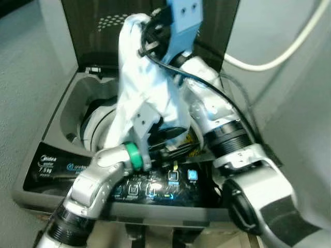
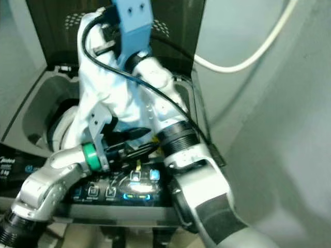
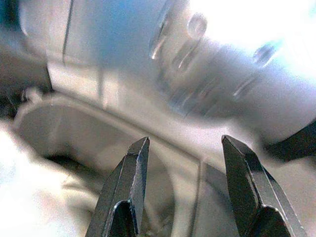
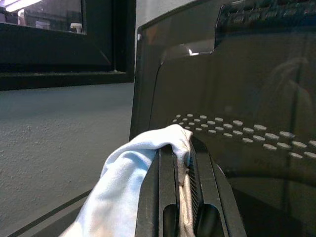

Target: Clothes washing

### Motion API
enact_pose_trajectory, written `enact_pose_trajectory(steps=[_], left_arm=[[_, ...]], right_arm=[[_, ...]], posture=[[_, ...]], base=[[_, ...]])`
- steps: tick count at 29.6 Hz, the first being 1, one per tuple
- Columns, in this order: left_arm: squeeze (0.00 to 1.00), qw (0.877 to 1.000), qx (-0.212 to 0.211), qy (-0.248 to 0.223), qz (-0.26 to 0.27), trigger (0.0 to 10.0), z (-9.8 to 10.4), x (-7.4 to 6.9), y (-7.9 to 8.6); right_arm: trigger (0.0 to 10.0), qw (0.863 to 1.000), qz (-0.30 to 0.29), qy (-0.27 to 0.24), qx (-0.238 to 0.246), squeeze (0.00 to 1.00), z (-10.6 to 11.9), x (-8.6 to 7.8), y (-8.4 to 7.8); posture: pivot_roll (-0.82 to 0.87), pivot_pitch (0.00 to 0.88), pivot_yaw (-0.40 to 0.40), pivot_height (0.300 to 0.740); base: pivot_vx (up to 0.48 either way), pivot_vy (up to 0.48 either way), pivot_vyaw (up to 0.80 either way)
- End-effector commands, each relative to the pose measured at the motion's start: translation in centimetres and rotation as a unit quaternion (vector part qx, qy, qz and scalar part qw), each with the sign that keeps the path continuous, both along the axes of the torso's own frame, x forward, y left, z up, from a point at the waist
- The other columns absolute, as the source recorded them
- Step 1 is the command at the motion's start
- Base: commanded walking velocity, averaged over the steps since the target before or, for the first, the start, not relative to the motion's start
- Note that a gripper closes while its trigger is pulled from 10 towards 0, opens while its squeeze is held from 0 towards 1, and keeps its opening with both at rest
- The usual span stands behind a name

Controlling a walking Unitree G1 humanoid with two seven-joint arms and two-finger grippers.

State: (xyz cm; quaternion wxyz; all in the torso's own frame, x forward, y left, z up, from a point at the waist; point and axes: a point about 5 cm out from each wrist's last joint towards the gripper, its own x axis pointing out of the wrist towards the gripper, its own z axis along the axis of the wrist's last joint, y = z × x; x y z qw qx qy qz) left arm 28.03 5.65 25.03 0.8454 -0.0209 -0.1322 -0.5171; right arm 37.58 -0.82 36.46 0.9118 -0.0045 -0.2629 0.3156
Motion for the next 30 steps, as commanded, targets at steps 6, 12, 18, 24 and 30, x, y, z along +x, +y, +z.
enact_pose_trajectory(steps=[6, 12, 18, 24, 30], left_arm=[[0.00, 0.997, -0.024, -0.058, 0.055, 10.0, 3.4, 0.4, 2.1], [0.00, 0.987, 0.002, -0.112, 0.119, 10.0, 5.0, 0.6, 4.0], [0.00, 0.981, 0.002, -0.121, 0.152, 10.0, 5.8, 0.0, 4.6], [0.00, 0.983, 0.001, -0.101, 0.151, 10.0, 5.3, -0.7, 4.8], [0.00, 0.987, 0.011, -0.079, 0.137, 10.0, 3.9, -1.2, 4.1]], right_arm=[[10.0, 0.999, -0.002, -0.024, -0.042, 0.00, -1.6, 0.1, 0.1], [10.0, 0.998, 0.001, -0.030, -0.054, 1.00, -2.5, 0.1, -0.5], [10.0, 0.998, -0.009, -0.040, -0.038, 1.00, -1.9, 0.3, -1.7], [10.0, 0.992, -0.060, -0.103, -0.028, 0.00, 0.6, 0.2, -5.2], [10.0, 0.991, -0.042, -0.118, 0.041, 0.00, 2.4, -0.3, -7.7]], posture=[[0.07, 0.065, 0.022, 0.740], [0.07, 0.066, 0.028, 0.740], [0.08, 0.065, 0.026, 0.740], [0.08, 0.063, 0.032, 0.740], [0.08, 0.064, 0.039, 0.740]], base=[[0.000, 0.000, 0.00], [0.000, 0.000, 0.00], [0.000, 0.000, 0.00], [0.000, 0.000, 0.00], [0.000, 0.000, 0.00]])
